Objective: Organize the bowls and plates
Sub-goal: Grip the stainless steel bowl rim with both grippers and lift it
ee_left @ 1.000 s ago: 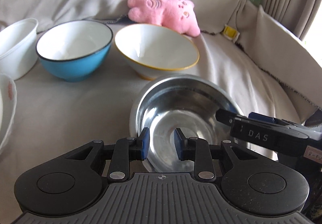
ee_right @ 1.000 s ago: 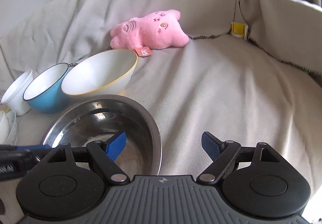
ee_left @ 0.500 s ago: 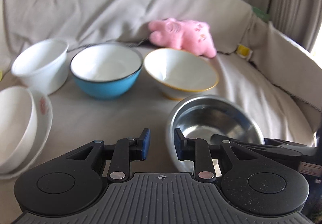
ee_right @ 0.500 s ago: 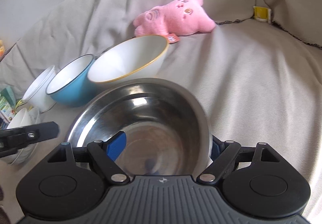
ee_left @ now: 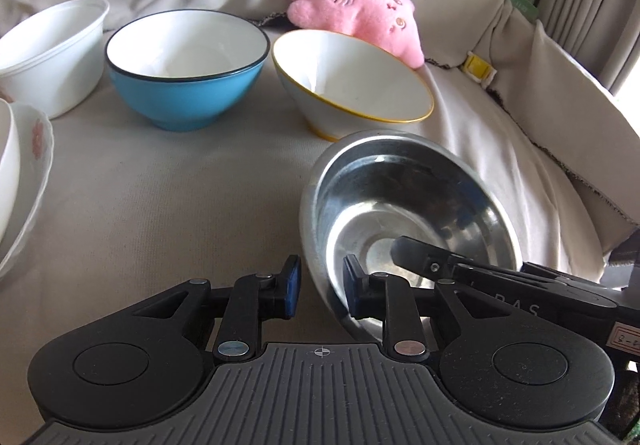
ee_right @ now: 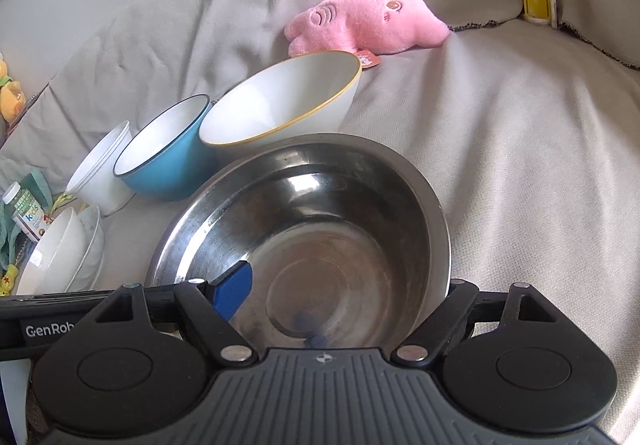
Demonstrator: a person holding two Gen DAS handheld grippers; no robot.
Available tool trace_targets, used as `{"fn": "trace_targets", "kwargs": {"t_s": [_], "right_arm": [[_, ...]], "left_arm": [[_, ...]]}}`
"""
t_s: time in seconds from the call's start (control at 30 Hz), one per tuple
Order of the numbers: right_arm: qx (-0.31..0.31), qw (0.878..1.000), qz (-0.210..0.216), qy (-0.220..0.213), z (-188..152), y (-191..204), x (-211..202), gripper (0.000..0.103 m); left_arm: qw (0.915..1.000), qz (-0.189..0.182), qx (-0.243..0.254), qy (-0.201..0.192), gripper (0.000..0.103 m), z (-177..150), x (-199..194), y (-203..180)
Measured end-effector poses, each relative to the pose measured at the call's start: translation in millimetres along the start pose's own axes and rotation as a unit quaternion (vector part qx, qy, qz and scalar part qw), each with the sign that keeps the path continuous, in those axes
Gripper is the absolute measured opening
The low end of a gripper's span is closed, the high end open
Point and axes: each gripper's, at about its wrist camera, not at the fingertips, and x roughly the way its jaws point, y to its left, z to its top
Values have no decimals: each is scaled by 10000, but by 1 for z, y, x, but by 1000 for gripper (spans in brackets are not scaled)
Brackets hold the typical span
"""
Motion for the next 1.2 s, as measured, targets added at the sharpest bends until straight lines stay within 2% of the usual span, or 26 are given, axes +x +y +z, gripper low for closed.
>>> {"fn": "trace_targets", "kwargs": {"t_s": [0.1,0.27,0.43,0.53,0.67,0.8,0.97,1.07,1.2], "right_arm": [[30,9999,109,81,-3,5,2,83],[-95,9991,312,252,-9,27,8,83],[-235,9957,716,542,-14,62,19,83],[-366,9944,772,627,-16,83,28,83],[-316,9951,643,678,-16,88,36,83],[-150,9944,803,673,-17,81,34,84],[-305,9918,1009,725,-18,81,38,95],[-430,9904,1002,850,-18,85,39,98],[-270,9877,1151,1020,-13,81,42,103]], "left_arm": [[10000,63,17,-70,23,0,-8,5],[9995,133,-238,-159,23,-2,-29,28],[9968,579,-451,-316,23,-9,-50,61],[9945,739,-720,-177,21,-15,-50,82],[9947,647,-790,-129,23,-23,-46,89],[9952,587,-781,-2,23,-23,-40,88],[9949,511,-853,153,23,-25,-38,90],[9950,557,-792,230,24,-22,-41,90],[9956,674,-639,146,23,-19,-50,85]]}}
